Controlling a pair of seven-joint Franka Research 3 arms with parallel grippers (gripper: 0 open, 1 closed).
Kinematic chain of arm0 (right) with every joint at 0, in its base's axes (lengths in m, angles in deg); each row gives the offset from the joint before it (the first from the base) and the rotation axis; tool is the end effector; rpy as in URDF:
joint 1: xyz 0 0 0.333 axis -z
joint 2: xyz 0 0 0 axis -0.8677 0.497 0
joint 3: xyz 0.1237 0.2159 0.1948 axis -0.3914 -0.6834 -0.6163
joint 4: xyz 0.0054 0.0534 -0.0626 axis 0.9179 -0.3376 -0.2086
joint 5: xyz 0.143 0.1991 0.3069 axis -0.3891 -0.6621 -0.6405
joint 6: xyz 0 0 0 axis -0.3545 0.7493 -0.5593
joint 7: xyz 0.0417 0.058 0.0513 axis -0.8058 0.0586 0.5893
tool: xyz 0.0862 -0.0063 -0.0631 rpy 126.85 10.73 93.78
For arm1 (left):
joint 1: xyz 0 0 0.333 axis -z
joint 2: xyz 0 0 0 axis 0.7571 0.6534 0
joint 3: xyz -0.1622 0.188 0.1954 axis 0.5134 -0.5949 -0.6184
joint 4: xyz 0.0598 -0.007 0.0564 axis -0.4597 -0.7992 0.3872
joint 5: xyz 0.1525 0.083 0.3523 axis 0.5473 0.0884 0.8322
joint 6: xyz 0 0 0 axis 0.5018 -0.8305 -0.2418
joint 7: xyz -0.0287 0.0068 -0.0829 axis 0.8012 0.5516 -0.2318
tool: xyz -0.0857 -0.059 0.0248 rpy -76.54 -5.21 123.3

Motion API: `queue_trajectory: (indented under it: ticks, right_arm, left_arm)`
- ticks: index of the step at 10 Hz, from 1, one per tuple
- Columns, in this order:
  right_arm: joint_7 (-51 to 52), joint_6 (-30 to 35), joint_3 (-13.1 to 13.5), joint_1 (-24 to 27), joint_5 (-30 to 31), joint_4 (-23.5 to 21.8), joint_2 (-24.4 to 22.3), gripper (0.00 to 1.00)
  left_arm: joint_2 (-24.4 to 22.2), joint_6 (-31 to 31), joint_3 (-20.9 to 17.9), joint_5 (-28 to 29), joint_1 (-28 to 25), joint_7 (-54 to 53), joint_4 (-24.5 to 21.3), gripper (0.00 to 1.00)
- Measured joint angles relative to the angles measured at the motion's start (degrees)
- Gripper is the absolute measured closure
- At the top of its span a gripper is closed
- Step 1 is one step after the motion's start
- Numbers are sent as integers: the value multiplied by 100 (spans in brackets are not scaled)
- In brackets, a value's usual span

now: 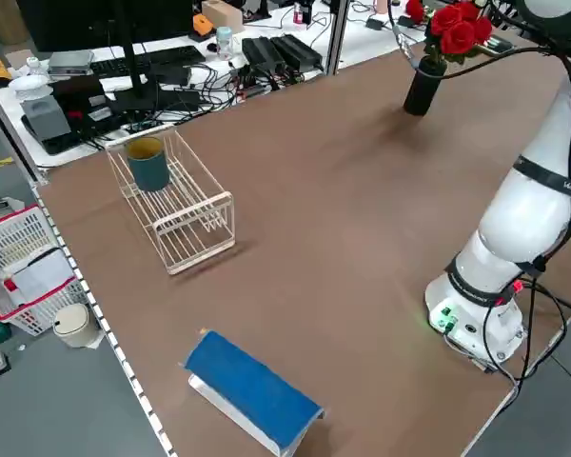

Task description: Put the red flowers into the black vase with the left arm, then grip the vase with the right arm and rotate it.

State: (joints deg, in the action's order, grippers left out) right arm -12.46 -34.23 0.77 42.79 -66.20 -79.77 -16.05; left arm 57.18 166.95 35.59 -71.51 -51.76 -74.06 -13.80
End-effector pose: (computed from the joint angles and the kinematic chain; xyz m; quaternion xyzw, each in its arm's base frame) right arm 0.6397 0.3563 0.3727 -0.7917 -0.6005 -0.0612 0.0946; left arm 0.5886 -0.0355 0.6009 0.9993 0.0305 0.0120 0.0179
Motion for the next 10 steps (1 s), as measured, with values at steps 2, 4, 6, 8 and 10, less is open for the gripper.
queue_trajectory:
  ticks: [2, 4, 6, 8, 10]
  right_arm:
    - [1, 70, 0, 4, -147, 52, -4, 29]
    - [2, 390, 6, 46, -229, 208, -10, 22]
    - [-29, 846, 34, 193, -238, 476, -71, 4]
    - [-269, 1109, 273, 448, -256, 550, -331, 0]
    - [-900, 1451, 844, 544, -370, 557, -604, 0]
  left_arm:
    - [0, 0, -1, 0, 0, 0, 0, 0]
    - [0, 0, -1, 0, 0, -2, 0, 0]
    - [1, 0, -1, 0, 0, -2, 1, 0]
    - [2, 0, -5, 0, -2, -9, 2, 0]
    - [4, 0, -10, 0, -3, -11, 3, 0]
